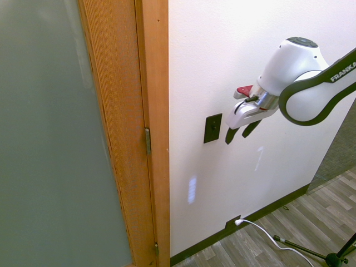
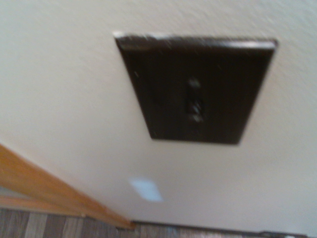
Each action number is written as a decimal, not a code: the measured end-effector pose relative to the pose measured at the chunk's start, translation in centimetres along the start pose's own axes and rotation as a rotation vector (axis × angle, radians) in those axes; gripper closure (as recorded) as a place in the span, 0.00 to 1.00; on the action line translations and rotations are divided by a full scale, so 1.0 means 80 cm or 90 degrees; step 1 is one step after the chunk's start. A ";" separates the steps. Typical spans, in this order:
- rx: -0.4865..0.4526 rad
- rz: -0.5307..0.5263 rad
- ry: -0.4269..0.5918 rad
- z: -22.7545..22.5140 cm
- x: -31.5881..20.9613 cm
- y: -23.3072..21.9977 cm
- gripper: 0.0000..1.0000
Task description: Turn off the light
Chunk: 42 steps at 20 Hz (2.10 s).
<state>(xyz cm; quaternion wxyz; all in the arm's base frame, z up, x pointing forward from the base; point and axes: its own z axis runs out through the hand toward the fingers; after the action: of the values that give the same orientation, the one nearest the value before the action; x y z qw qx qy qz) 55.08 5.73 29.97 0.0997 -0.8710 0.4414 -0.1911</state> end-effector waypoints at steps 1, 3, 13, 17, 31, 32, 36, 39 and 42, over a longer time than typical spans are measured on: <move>0.009 0.003 0.012 0.000 0.000 -0.008 0.00; 0.019 0.013 0.035 -0.003 0.003 -0.018 0.00; 0.023 0.045 0.059 0.022 0.016 -0.037 1.00; 0.034 0.048 0.068 0.020 0.022 -0.038 1.00; 0.030 0.054 0.067 0.048 0.015 -0.048 1.00; 0.032 0.056 0.069 0.048 0.015 -0.046 1.00; 0.042 0.064 0.086 0.047 0.010 -0.042 1.00; 0.047 0.068 0.094 0.047 0.007 -0.041 1.00; 0.047 0.072 0.092 0.049 0.006 -0.042 1.00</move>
<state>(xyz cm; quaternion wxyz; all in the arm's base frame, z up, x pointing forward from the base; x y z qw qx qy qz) 59.41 7.32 27.69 0.1102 -0.8246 0.4885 -0.2634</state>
